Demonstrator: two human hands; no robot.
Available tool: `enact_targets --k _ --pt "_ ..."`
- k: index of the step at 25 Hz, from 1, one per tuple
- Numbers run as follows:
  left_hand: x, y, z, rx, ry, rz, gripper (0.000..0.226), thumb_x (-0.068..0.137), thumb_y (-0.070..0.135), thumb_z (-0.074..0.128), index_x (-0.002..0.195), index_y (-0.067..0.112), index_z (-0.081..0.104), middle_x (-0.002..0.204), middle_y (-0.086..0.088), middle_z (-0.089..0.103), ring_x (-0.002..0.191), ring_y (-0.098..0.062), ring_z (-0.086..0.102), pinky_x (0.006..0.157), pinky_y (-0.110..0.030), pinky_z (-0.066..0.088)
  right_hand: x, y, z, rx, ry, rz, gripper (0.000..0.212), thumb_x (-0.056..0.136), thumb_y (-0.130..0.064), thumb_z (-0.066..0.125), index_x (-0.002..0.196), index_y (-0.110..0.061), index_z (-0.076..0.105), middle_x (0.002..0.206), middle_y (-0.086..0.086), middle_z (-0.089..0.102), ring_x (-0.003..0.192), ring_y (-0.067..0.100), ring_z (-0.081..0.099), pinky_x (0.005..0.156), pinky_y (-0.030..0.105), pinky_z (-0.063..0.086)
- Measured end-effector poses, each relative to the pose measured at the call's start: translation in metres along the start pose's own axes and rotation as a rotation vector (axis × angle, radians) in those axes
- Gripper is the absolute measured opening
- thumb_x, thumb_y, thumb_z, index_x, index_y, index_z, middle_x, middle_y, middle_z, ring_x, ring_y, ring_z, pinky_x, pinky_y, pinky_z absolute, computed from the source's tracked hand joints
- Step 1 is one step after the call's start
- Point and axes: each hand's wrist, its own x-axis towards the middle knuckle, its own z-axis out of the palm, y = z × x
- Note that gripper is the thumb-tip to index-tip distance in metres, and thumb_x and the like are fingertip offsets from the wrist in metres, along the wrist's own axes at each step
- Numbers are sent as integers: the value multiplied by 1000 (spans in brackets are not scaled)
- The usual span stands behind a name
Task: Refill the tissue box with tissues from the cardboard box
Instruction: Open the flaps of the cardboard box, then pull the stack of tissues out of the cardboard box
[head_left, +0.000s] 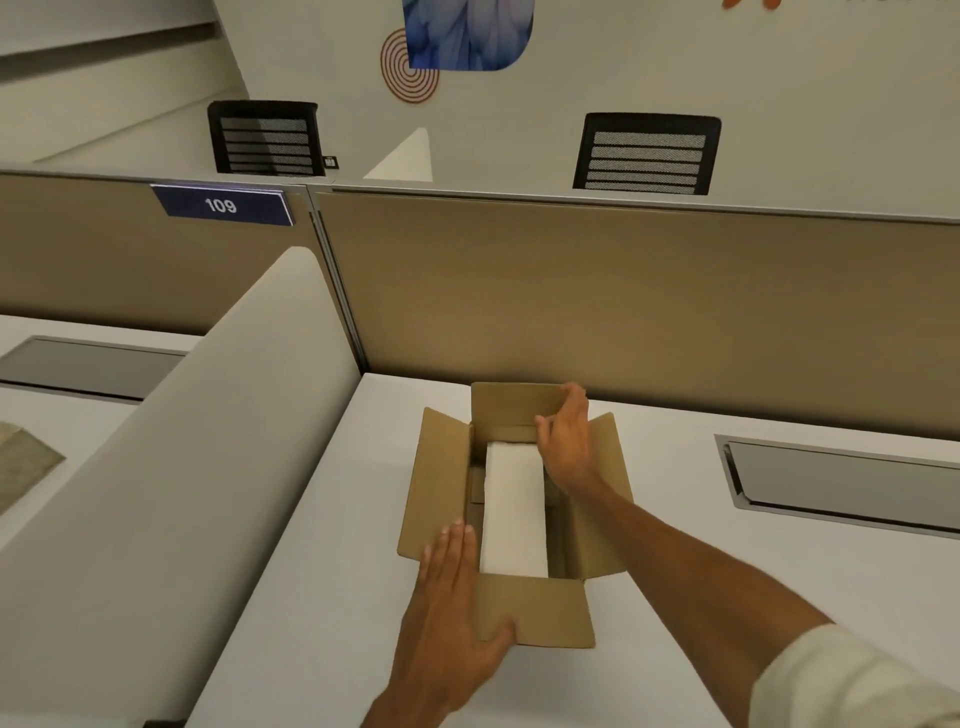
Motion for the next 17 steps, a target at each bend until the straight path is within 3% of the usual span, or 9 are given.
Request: enact_targets --k 2,4,6,9,13,17 --pt "-6 -5 8 52 -27 -15 98 76 77 28 136 25 -30 150 6 -31 142 -13 -25 115 -27 -21 -9 4 7 -142 -89 -49 66 94 -12 54 149 -10 17 159 12 13 127 27 47 96 32 48" --pt "-7 -6 13 74 -19 -28 99 74 79 23 138 23 -28 150 4 -31 142 -16 -26 113 -28 -24 -17 11 14 -319 -157 -73 73 94 -12 54 152 -16 10 162 9 -8 119 23 54 86 26 52" --pt "-7 -9 17 75 -6 -25 99 74 80 22 141 21 -23 152 4 -27 142 -17 -25 113 -29 -23 -19 15 17 -427 -181 -83 77 94 -14 54 153 -18 5 162 10 -14 110 19 58 84 25 54" --pt "-9 -16 21 69 14 -9 100 75 80 24 145 19 -13 155 5 -19 145 -16 -18 116 -30 -17 -12 18 19 -513 -195 -93 75 94 -23 52 152 -18 5 162 12 -8 116 24 53 96 33 49" --pt "-10 -19 21 89 5 8 101 76 79 29 148 17 -4 157 4 -9 146 -19 -11 117 -31 -13 3 18 19 -700 -296 -123 63 93 -26 47 148 -16 20 159 9 18 135 33 30 111 43 29" --pt "-8 -27 18 111 -23 24 100 71 85 18 142 25 -21 153 7 -25 143 -15 -23 115 -34 -20 3 28 18 -784 -335 -118 64 89 -22 53 146 -17 23 151 7 32 134 32 32 111 48 26"
